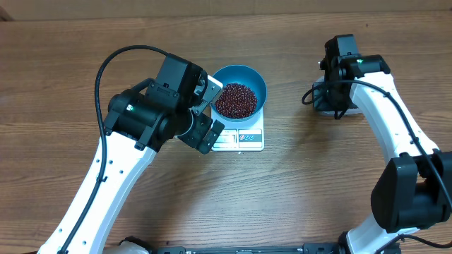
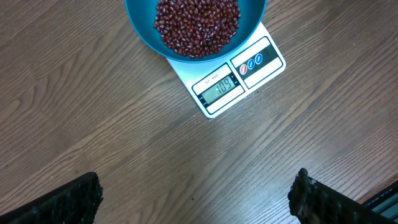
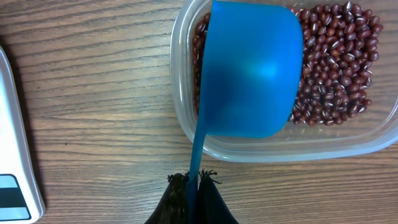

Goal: Scoop item into bowl and weigh 150g on scale
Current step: 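Dip the scoop into the tub and scoop more red beans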

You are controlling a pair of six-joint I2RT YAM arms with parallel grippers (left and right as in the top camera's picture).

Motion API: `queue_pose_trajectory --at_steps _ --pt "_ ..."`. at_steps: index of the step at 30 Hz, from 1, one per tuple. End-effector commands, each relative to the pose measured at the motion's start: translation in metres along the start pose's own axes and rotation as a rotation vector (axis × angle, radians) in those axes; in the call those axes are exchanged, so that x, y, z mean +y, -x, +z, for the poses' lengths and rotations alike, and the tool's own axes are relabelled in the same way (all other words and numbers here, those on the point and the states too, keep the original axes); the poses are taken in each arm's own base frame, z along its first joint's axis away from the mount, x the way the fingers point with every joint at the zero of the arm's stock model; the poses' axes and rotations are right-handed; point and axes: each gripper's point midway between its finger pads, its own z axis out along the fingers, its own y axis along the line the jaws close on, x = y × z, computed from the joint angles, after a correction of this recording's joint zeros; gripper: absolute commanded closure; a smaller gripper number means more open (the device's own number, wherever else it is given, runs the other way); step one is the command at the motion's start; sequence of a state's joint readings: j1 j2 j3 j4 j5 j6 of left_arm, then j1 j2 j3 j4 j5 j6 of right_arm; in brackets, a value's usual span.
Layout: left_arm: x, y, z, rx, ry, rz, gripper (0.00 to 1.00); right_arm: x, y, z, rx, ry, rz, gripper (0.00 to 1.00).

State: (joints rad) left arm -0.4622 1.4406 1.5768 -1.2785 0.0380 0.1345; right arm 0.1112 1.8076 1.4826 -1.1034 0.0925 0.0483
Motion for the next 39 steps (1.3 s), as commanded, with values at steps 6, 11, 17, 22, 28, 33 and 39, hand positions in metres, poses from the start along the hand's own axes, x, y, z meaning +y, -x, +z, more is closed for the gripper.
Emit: queue_pose_trajectory --at_steps 6,11,17,22,28,33,39 --pt "-0.001 0.0 0.0 -0.002 -0.009 0.012 0.01 0.023 0.002 -0.003 -0.005 0.128 -0.032 0.96" --pt "-0.001 0.0 0.0 -0.002 -0.009 0.012 0.0 0.028 0.005 -0.006 -0.007 0.225 -0.001 0.96" --pt "-0.001 0.0 0.0 -0.002 -0.009 0.012 0.01 0.025 0.01 -0.014 -0.017 0.408 0.042 0.96" --pt "-0.001 0.0 0.0 -0.002 -0.009 0.012 0.0 0.015 0.013 -0.019 -0.037 0.499 0.074 0.96" --pt "-0.001 0.0 0.0 -0.002 -0.009 0.012 0.01 0.003 0.015 -0.02 -0.05 0.51 0.095 0.96" --pt "-0.001 0.0 0.0 -0.002 -0.009 0.012 0.0 -0.007 0.017 -0.021 -0.063 0.527 0.108 0.96" --pt "-0.001 0.0 0.0 -0.002 -0.009 0.012 0.01 -0.015 0.018 -0.03 -0.096 0.623 0.118 0.96"
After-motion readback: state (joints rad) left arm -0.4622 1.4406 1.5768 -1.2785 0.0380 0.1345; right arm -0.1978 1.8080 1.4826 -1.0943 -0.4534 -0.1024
